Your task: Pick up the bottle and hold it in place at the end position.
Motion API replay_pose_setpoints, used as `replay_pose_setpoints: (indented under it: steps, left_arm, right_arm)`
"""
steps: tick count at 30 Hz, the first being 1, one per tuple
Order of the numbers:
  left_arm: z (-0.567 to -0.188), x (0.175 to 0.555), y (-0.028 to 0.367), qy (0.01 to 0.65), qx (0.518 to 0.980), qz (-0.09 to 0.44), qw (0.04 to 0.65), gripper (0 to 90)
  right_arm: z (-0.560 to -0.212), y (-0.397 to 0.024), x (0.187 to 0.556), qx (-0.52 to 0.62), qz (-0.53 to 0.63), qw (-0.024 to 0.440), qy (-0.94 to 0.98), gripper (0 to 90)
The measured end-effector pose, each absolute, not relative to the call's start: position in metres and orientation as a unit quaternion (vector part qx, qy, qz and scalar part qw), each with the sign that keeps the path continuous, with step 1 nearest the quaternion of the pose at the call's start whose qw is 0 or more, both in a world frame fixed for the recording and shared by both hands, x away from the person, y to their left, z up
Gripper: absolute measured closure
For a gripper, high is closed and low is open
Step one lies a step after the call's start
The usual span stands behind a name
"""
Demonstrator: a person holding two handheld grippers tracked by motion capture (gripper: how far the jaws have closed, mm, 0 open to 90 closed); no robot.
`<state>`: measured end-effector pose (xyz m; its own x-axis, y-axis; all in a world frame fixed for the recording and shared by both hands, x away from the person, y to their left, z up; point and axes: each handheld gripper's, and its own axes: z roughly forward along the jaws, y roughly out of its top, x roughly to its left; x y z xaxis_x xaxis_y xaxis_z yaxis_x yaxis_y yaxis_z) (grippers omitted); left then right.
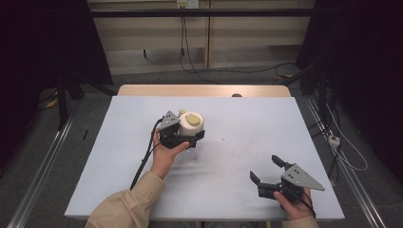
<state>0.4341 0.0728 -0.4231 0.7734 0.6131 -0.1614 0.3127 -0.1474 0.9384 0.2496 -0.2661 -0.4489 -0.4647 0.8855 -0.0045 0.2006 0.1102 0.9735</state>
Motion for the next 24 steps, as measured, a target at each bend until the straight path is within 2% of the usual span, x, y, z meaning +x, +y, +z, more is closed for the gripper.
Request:
replay_pose_setpoints:
  steps: [24]
  left_arm:
    - [-0.427, 0.447, 0.050, 0.314, 0.746, 0.125, 0.574, 6.3]
  right_arm:
    - [-0.450, -0.267, 0.251, 0.407, 0.530, 0.319, 0.672, 4.6]
